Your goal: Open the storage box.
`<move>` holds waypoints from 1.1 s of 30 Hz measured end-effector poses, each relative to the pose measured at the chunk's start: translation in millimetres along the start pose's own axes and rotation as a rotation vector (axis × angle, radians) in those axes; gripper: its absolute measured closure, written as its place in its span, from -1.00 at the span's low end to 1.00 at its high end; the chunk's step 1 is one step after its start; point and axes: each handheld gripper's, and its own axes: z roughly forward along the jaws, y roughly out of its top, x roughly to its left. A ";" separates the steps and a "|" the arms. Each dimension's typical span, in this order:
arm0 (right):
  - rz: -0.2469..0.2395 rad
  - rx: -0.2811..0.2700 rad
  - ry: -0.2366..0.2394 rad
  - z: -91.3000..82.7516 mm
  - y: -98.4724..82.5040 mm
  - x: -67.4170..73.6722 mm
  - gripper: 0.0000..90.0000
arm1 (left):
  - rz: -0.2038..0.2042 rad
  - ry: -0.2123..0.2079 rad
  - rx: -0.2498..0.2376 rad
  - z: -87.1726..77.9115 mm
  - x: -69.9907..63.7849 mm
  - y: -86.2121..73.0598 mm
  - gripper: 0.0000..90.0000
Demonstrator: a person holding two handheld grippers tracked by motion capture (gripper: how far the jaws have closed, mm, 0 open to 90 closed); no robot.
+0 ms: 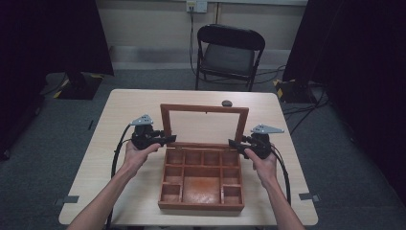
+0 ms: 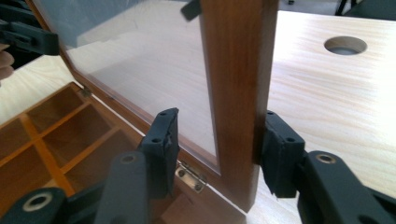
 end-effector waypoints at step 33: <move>0.018 0.002 -0.032 14.9 0.5 -4.1 -0.06 | -0.077 0.068 0.011 10.2 6.6 -5.0 0.38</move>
